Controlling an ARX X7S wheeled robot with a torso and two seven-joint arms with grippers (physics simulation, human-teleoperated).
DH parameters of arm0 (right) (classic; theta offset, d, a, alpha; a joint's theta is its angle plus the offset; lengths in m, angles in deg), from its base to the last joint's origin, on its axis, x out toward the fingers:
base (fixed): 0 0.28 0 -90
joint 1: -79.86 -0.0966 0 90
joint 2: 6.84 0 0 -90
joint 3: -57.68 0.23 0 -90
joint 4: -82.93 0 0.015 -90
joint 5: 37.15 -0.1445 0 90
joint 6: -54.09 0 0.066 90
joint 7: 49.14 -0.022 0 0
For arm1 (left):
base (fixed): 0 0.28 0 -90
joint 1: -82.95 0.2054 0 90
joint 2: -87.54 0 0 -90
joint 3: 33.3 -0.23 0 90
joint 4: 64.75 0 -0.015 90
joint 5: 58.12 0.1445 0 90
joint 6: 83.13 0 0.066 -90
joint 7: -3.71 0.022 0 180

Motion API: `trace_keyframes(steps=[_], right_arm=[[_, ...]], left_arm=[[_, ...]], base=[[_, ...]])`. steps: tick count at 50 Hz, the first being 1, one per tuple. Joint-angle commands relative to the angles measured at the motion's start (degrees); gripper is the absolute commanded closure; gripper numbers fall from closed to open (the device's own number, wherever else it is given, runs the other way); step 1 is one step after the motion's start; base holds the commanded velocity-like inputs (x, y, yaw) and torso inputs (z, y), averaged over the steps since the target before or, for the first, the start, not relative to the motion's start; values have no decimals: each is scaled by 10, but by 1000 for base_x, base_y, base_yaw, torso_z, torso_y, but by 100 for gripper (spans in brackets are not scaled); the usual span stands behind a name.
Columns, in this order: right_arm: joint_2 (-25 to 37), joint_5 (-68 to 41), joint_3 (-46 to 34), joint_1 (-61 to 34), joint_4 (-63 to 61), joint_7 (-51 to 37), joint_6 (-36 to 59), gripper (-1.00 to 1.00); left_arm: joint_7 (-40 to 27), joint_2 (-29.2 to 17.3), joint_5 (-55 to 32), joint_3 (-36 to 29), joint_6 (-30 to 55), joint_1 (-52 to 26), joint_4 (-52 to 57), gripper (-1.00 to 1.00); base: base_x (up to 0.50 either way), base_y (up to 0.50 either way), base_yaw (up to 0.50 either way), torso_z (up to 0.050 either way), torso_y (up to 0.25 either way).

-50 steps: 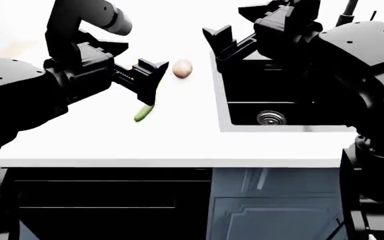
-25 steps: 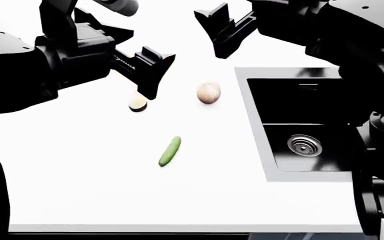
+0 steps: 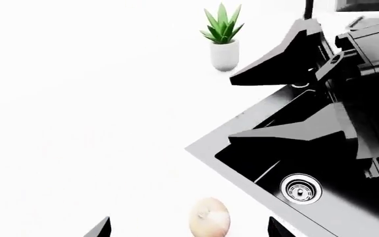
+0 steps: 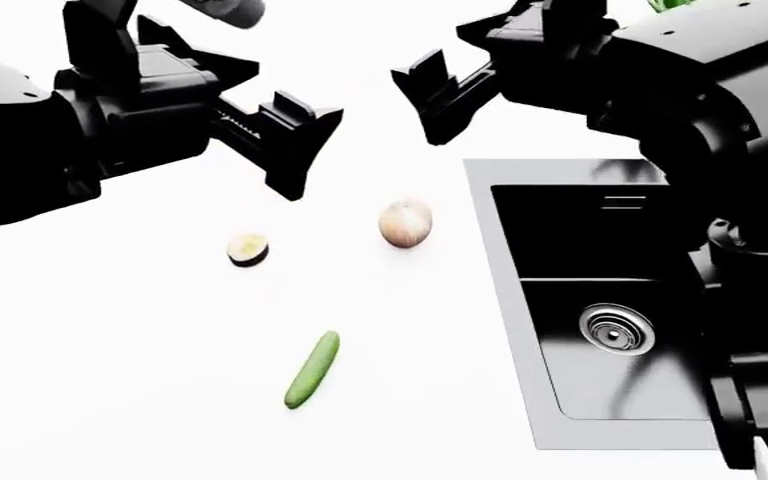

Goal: Pick up the fruits and vegetables and place them in the sink. Turn on the sink faucet to wash them. Then turn the sink off and put them in the tray.

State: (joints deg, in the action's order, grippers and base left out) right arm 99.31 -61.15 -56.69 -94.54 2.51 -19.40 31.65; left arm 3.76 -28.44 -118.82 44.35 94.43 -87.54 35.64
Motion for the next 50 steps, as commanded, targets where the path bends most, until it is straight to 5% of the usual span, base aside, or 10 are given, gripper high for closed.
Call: trace_keyframes(steps=[1, 11, 35, 50], right_arm=[[-20, 26, -62, 16, 176, 46, -89, -100], [-75, 52, -85, 40, 386, 84, -258, -100], [-44, 35, -94, 89, 306, 76, -195, -100], [-121, 84, -107, 51, 575, 58, -435, -100]], left_arm=[[-30, -26, -22, 15, -11, -6, 4, -100], [-109, -30, -61, 82, 0, 2, 6, -100], [-72, -30, -43, 25, -68, 32, 9, -100], [-91, -31, -64, 31, -63, 34, 14, -100]], base=[[0, 0, 0, 0, 0], [0, 0, 0, 0, 0], [0, 0, 0, 0, 0], [0, 0, 0, 0, 0]])
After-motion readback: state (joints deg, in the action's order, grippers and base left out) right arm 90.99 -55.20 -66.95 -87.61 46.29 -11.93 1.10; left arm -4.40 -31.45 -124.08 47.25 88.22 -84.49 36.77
